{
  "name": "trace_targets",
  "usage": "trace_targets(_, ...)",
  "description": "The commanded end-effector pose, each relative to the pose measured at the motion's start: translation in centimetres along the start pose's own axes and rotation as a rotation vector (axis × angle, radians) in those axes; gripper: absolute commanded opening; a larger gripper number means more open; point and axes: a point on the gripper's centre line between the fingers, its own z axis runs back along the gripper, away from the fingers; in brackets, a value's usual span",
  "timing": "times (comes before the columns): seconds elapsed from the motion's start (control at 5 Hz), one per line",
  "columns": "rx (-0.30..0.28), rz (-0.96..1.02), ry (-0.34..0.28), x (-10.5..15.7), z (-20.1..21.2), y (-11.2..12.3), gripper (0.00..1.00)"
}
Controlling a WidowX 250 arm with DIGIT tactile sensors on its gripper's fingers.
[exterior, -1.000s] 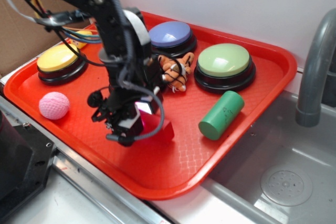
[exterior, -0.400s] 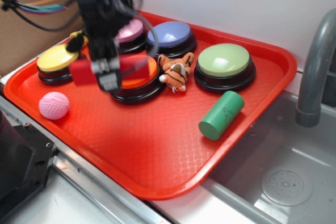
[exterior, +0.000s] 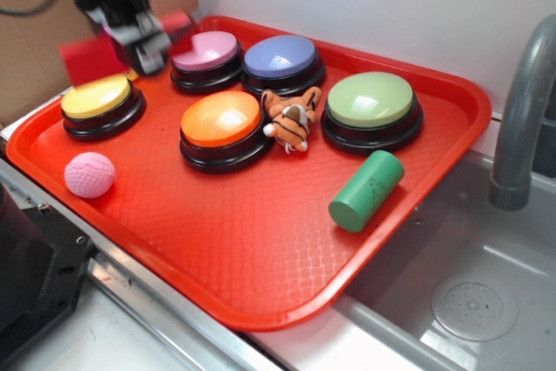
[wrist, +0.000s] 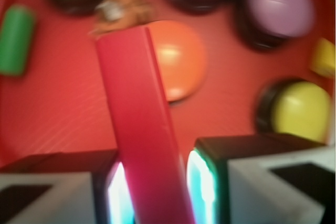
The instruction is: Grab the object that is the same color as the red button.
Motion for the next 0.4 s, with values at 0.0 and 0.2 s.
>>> trace_targets(0.0, 0.055, 0.516, -0.034, -0.9, 3.7, 3.3, 0.0)
trace_targets(0.2, 0.081, 0.573, -0.01, -0.5, 3.2, 4.4, 0.0)
